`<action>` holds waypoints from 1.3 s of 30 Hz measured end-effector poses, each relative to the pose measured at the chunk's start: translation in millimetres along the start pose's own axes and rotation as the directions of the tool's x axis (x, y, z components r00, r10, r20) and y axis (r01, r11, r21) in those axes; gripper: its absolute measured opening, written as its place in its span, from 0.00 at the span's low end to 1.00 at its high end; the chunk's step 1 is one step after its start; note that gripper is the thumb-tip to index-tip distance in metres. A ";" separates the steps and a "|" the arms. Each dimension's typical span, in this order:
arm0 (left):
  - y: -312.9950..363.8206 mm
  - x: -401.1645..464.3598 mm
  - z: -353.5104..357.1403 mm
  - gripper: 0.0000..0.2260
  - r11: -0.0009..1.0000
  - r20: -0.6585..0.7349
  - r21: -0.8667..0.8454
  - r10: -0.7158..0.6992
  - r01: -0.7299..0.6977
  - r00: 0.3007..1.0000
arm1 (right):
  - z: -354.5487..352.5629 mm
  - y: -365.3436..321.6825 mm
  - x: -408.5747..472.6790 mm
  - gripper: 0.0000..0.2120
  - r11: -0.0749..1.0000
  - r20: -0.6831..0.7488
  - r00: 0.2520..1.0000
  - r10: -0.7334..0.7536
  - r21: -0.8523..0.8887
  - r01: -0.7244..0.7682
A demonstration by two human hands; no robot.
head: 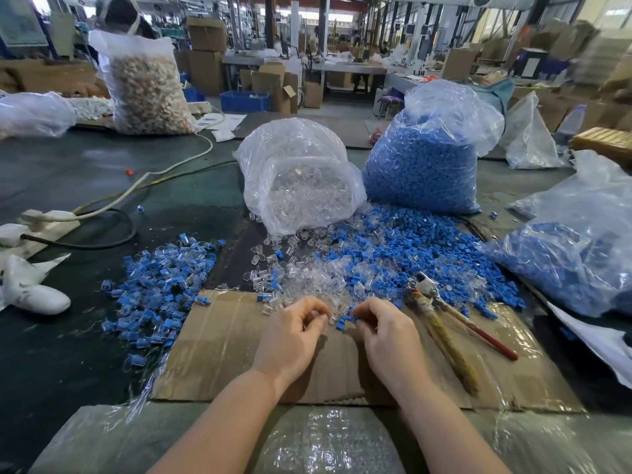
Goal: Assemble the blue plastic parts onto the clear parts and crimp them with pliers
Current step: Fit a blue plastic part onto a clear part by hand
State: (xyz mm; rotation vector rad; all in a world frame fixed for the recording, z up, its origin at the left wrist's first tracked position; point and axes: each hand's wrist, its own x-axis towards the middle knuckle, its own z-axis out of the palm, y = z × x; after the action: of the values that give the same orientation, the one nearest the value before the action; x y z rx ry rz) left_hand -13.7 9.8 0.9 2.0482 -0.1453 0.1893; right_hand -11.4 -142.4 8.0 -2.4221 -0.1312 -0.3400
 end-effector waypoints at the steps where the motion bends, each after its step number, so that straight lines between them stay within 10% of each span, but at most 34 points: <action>1: -2.7 -2.3 -0.6 0.10 1.000 0.026 -0.008 -0.029 0.029 0.999 | 0.2 0.5 1.1 0.04 1.000 0.031 0.999 0.011 -0.021 -0.010; 39: -8.2 10.1 4.9 0.11 0.992 -0.102 -0.123 -0.018 0.005 0.995 | 17.0 5.8 3.4 0.02 0.989 -0.100 0.993 -0.065 0.124 0.077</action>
State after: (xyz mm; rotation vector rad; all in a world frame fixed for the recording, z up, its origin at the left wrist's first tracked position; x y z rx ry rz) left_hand -1.9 9.0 -6.5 1.9117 -0.0792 0.2721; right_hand -3.5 -135.8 -7.2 -2.2742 -0.1908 -0.4654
